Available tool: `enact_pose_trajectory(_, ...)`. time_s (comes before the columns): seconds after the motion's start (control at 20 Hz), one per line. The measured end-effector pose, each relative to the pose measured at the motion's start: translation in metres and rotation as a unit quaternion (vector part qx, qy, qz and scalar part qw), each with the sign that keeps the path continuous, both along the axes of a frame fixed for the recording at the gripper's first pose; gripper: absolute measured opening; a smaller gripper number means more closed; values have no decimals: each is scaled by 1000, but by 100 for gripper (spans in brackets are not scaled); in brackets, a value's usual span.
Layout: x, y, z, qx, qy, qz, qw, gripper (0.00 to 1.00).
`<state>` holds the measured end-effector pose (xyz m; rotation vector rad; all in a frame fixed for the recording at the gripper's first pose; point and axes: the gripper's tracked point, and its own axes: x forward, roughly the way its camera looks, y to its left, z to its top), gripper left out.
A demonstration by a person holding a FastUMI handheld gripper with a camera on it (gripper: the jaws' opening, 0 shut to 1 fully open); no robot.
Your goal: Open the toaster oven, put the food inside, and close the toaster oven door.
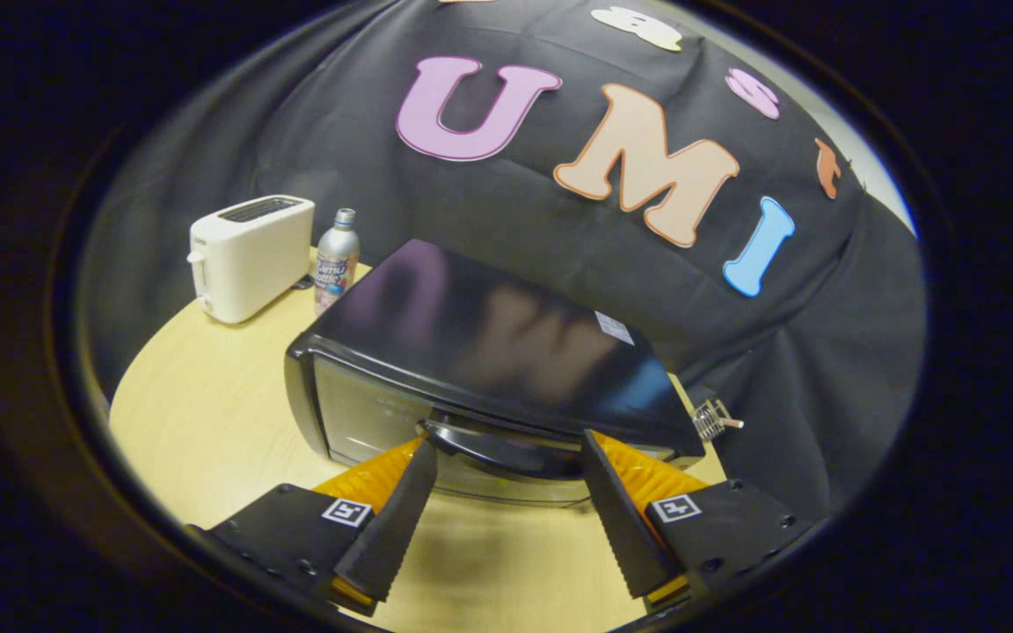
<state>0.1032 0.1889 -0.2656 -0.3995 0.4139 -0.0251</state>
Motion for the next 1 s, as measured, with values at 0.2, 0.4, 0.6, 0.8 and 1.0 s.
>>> enact_pose_trajectory(0.2, -6, 6, 20, 51, -3, 40, 998, 94)
enact_pose_trajectory(0.4, -11, 6, 97, 133, -84, 54, 986, 89)
enact_pose_trajectory(0.6, -26, 7, 157, 236, -126, 83, 960, 89)
enact_pose_trajectory(0.8, -40, -24, 179, 267, -147, 87, 948, 89)
enact_pose_trajectory(1.0, -51, -49, 189, 279, -159, 102, 942, 89)
